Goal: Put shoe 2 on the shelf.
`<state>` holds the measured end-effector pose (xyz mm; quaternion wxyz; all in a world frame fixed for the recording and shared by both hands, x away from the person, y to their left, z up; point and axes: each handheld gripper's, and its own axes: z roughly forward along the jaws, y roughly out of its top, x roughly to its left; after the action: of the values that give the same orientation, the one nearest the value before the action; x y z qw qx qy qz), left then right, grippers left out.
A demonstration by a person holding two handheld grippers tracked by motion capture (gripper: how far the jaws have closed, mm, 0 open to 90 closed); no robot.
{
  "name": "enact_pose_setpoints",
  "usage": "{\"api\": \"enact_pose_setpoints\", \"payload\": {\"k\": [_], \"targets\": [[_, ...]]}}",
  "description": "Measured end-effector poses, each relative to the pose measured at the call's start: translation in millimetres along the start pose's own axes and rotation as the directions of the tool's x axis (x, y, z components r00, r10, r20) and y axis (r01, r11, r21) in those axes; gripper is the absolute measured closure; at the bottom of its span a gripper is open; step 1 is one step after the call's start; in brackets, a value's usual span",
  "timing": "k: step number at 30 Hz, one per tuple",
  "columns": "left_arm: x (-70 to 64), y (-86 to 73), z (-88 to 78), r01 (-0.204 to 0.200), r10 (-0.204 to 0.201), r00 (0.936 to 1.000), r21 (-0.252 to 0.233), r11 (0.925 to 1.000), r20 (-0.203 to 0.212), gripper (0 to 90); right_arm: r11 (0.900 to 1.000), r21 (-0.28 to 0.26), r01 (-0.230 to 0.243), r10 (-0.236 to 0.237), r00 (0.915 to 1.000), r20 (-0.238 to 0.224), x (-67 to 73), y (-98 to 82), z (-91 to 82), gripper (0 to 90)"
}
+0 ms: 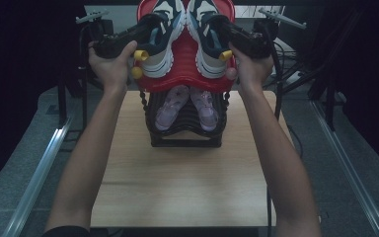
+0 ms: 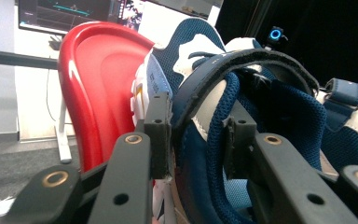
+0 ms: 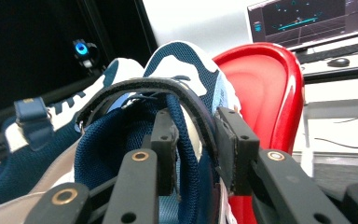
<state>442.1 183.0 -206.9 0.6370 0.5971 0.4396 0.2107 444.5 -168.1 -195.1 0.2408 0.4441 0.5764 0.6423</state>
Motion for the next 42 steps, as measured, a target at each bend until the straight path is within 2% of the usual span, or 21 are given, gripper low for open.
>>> {"api": "enact_pose_setpoints", "payload": {"k": [3,6,10,13,18,28,31,35,42], "targets": [[1.0,-8.6,4.6,0.002,-0.002,1.0000,0.014,0.9999,0.004,66.8,0.999,0.024,0.036,-0.036,0.9994,0.004,2.4,-4.3,6.4,67.1],[2.9,-10.5,5.9,0.011,-0.012,0.9984,0.014,0.9998,0.056,59.6,0.999,0.039,0.029,-0.028,0.9991,-0.032,1.7,-6.3,9.9,61.7],[4.1,-6.6,1.0,0.012,-0.012,0.9974,0.006,0.9999,0.070,50.5,0.999,0.046,0.025,-0.022,0.9965,-0.081,-2.3,-5.7,10.3,52.7],[4.0,-5.5,-2.7,0.006,-0.006,0.9975,0.003,1.0000,0.071,49.7,0.999,0.053,0.005,0.001,0.9934,-0.115,-6.5,-6.0,9.9,47.3],[3.5,-6.3,-7.9,0.011,-0.011,0.9969,0.003,0.9999,0.078,49.1,0.999,0.041,-0.004,0.009,0.9916,-0.129,-12.5,-7.2,2.6,42.8],[7.7,-6.7,-26.6,0.003,-0.002,0.9967,-0.010,0.9999,0.081,48.8,1.000,-0.017,-0.003,0.000,0.9867,-0.163,-18.9,-7.0,-23.4,43.4],[8.5,-8.1,-31.8,-0.004,0.005,0.9967,-0.013,0.9999,0.081,48.6,0.999,-0.025,0.024,-0.028,0.9855,-0.168,-19.7,-9.5,-30.7,45.2],[10.8,-8.9,-39.6,-0.007,0.009,0.9960,-0.015,0.9999,0.089,48.0,0.998,-0.052,0.034,-0.043,0.9807,-0.191,-22.1,-11.4,-38.4,45.9],[17.7,-12.0,-55.7,-0.015,0.015,0.9941,-0.006,0.9999,0.107,47.6,0.997,-0.058,0.050,-0.061,0.9759,-0.210,-26.7,-14.3,-50.3,46.6]]}}
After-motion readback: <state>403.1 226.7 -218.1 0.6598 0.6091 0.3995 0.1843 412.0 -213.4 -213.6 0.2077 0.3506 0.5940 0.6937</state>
